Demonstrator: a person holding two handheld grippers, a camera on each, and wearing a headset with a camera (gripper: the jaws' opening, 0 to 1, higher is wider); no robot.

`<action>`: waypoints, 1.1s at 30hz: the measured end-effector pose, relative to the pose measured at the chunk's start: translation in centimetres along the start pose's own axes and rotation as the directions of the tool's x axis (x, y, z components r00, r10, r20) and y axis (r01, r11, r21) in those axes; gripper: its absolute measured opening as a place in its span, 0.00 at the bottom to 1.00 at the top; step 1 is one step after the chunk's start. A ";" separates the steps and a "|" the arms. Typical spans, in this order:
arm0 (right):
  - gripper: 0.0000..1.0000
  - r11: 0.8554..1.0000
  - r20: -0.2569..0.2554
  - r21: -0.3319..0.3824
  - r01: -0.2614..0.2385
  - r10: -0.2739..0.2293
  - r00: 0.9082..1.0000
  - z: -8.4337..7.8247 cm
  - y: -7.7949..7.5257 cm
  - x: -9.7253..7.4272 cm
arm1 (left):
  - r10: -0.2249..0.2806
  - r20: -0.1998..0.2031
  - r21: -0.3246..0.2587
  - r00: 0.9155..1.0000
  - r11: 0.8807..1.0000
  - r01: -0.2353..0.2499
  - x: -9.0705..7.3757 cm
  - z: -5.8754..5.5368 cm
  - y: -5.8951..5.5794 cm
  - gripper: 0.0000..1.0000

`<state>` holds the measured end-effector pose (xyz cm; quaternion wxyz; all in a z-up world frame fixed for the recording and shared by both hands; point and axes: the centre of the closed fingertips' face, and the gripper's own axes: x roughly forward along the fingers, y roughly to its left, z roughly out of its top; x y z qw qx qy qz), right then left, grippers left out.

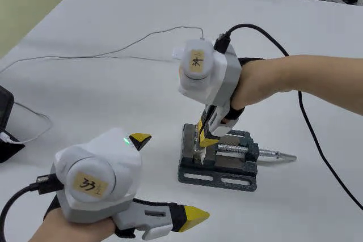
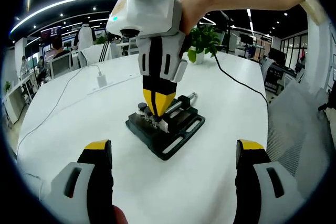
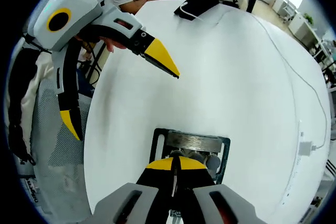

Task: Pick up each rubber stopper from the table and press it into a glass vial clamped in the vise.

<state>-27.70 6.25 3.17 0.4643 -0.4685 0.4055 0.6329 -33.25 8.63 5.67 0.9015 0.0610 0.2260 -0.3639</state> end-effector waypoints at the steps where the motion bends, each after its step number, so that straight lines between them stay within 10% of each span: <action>1: 0.00 1.000 0.009 0.001 0.004 -0.004 1.000 0.0 -0.2 0.1 | 0.001 -0.001 0.000 1.000 1.000 -0.001 -0.1 -0.1 0.0 0.98; 10: 0.01 0.996 0.130 0.033 0.080 -0.084 0.988 -0.1 -0.6 -0.1 | 0.019 -0.008 -0.003 1.000 1.000 -0.019 -0.5 -0.4 0.0 0.98; 18: 0.39 0.981 0.269 0.158 0.115 -0.155 0.951 -1.6 1.5 -0.4 | 0.017 -0.010 -0.006 1.000 1.000 -0.017 -0.7 -0.7 -0.2 0.98; 25: 0.60 0.925 0.371 0.345 0.158 -0.289 0.882 -4.1 3.0 -1.0 | 0.015 -0.008 -0.010 1.000 1.000 -0.015 -0.7 -0.8 -0.3 0.99; 28: 0.70 0.907 0.362 0.380 0.181 -0.326 0.873 -5.6 4.0 -0.9 | 0.017 -0.011 -0.008 1.000 1.000 -0.017 -0.7 -0.8 -0.1 0.99; 33: 0.95 0.843 0.377 0.496 0.210 -0.426 0.822 -7.2 4.9 -1.5 | 0.021 -0.008 -0.005 1.000 1.000 -0.021 -0.9 -0.7 0.3 0.99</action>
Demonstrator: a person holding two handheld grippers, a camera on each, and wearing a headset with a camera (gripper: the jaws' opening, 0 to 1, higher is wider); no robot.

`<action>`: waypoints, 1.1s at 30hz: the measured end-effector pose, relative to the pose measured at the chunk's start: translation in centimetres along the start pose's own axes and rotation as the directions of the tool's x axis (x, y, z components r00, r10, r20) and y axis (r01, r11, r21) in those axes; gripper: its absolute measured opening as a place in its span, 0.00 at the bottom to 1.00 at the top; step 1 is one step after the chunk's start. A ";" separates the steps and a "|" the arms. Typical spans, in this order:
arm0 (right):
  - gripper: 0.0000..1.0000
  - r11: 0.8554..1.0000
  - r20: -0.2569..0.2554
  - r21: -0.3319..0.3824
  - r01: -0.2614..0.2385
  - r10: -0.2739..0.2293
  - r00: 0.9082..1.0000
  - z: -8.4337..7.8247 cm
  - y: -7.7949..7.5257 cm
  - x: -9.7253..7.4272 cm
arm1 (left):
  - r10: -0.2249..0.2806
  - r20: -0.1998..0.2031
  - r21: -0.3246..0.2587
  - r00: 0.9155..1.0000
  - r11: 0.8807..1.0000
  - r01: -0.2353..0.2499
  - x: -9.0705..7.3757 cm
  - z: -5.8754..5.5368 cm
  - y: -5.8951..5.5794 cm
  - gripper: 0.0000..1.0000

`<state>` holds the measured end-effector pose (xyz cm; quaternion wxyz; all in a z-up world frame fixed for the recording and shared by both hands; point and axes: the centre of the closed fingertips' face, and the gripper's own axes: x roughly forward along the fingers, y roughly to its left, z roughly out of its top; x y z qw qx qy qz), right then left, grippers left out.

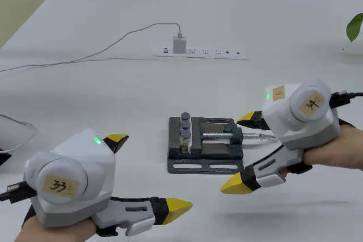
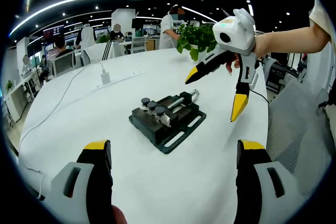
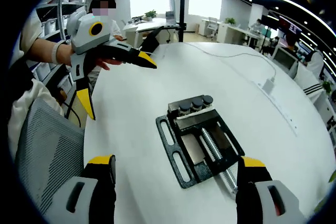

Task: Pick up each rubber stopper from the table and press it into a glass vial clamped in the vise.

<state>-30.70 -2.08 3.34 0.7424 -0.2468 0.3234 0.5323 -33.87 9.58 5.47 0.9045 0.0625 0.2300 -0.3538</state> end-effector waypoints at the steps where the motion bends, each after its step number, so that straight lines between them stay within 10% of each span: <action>1: 0.98 0.999 -0.003 0.032 0.018 -0.018 1.000 -0.5 0.0 -0.5 | 0.001 -0.001 0.002 1.000 1.000 -0.001 -0.1 0.0 0.1 0.99; 16: 0.99 0.967 0.071 0.231 0.107 -0.127 0.989 -5.7 0.0 -4.4 | 0.007 -0.025 0.005 1.000 1.000 -0.006 -1.0 -0.9 0.4 0.99; 33: 0.99 0.941 0.125 0.308 0.140 -0.185 0.975 -6.4 1.1 -5.9 | 0.017 -0.049 0.007 0.999 1.000 -0.017 -1.8 -1.7 0.6 0.99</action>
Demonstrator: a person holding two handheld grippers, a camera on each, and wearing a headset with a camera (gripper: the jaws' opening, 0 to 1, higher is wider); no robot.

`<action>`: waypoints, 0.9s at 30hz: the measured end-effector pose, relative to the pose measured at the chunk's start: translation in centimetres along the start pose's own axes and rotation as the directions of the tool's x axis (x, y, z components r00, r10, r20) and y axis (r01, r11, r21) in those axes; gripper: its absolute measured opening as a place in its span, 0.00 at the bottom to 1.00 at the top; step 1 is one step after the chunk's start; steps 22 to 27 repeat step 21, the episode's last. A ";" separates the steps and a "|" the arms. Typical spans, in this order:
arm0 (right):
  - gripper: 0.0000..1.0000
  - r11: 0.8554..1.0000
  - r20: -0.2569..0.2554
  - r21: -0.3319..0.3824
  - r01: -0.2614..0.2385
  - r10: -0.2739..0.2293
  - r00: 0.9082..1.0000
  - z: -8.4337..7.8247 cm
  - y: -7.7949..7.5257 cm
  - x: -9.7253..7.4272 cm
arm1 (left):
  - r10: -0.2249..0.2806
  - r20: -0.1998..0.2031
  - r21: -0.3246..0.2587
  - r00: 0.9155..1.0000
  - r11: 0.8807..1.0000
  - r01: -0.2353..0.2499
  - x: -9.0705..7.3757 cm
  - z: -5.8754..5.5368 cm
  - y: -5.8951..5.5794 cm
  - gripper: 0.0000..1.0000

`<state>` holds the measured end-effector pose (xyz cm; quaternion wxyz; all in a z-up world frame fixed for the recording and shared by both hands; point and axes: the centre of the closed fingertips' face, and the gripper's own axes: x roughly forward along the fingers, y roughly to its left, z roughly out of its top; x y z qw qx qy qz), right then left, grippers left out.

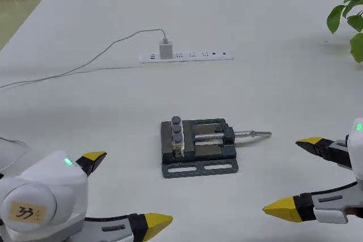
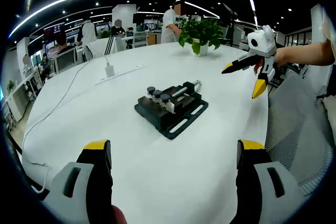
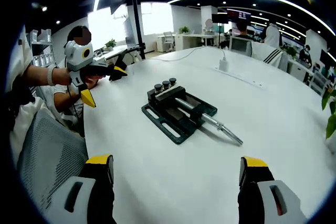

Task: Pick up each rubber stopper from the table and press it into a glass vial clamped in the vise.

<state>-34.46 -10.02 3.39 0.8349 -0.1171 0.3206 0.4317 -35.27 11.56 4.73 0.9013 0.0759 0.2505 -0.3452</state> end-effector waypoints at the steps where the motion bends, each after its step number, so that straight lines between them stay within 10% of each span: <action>1: 0.99 1.000 0.005 0.004 0.003 -0.003 1.000 0.0 -0.1 0.0 | 0.004 0.001 -0.003 1.000 1.000 -0.004 0.0 0.0 0.1 0.99; 27: 0.99 0.999 0.051 0.029 0.032 -0.034 0.998 0.7 -0.8 -1.1 | 0.017 0.002 -0.023 1.000 1.000 -0.017 -0.3 -0.4 0.0 0.99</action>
